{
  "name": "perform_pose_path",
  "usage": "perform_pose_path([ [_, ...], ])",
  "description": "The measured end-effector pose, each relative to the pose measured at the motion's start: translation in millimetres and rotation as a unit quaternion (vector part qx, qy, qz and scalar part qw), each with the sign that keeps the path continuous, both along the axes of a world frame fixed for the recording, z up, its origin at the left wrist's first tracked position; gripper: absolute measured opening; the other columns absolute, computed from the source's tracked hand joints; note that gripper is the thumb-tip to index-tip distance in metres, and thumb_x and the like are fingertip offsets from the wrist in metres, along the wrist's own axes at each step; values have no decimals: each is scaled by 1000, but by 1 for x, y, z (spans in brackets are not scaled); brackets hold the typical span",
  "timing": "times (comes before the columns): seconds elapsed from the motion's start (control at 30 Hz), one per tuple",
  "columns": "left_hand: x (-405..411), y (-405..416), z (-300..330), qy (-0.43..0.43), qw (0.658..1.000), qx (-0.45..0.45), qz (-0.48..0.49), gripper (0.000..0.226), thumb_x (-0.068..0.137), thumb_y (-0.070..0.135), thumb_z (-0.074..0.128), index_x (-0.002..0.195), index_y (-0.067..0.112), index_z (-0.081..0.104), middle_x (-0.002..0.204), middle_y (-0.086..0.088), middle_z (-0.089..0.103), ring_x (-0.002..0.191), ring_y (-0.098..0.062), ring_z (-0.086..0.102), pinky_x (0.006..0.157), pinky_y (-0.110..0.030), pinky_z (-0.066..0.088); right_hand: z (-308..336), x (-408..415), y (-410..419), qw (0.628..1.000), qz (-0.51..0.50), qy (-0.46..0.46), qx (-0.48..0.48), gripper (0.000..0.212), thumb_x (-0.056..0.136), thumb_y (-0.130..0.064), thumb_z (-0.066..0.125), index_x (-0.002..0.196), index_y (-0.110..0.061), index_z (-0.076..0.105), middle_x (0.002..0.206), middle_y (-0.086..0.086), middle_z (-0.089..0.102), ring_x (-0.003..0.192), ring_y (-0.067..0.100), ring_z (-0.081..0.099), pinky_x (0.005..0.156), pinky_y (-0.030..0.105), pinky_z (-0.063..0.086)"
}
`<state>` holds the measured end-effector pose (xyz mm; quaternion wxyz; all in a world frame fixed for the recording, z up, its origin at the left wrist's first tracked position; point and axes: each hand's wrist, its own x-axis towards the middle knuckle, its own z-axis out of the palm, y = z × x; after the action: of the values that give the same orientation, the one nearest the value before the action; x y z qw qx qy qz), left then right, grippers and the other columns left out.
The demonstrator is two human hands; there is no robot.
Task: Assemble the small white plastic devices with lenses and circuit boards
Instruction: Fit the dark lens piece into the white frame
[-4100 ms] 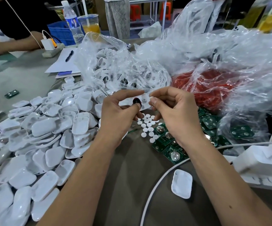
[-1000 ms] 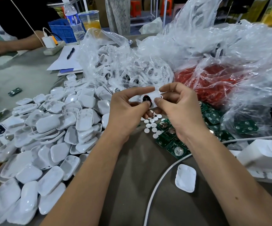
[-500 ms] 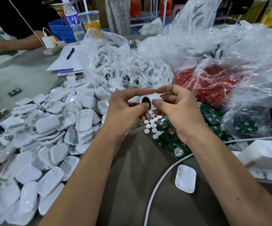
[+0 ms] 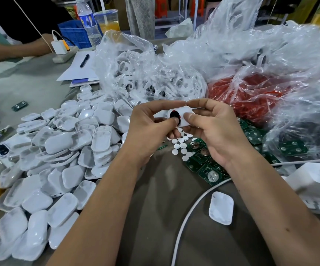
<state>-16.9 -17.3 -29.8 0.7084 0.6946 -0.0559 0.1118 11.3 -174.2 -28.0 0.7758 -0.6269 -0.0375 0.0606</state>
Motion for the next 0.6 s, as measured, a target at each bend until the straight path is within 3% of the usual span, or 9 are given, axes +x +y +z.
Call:
perform_pose_path([
  [0.17, -1, 1, 2, -3, 1000, -4, -4, 37, 84, -12, 64, 104, 15, 80, 70, -8, 72, 54, -23, 64, 54, -24, 52, 1, -1, 0, 1000, 10, -11, -8, 24, 92, 7, 71, 111, -6, 69, 97, 20, 76, 81, 28, 75, 76, 39, 63],
  [0.33, 0, 1, 1, -1, 1000, -4, 1, 37, 84, -15, 64, 104, 12, 80, 70, -7, 72, 53, -22, 63, 54, -25, 52, 0, -2, 2, 999, -9, -35, -37, 24, 92, 5, 72, 110, -9, 68, 103, 25, 75, 79, 33, 74, 83, 48, 64],
  [0.47, 0, 0, 0, -2, 1000, -3, 8, 37, 85, -14, 64, 104, 13, 80, 71, -7, 73, 53, -23, 64, 54, -25, 52, -2, -1, 3, 997, -23, -50, -47, 23, 91, 4, 74, 108, -11, 68, 101, 19, 77, 82, 33, 77, 80, 47, 65],
  [0.6, 1, -2, 0, -2, 1000, -9, 15, 36, 85, -16, 63, 106, 8, 78, 72, -3, 73, 52, -21, 64, 54, -24, 52, -4, -1, 4, 996, -37, -62, -61, 23, 90, 2, 75, 107, -11, 68, 96, 15, 78, 78, 33, 78, 83, 55, 64],
])
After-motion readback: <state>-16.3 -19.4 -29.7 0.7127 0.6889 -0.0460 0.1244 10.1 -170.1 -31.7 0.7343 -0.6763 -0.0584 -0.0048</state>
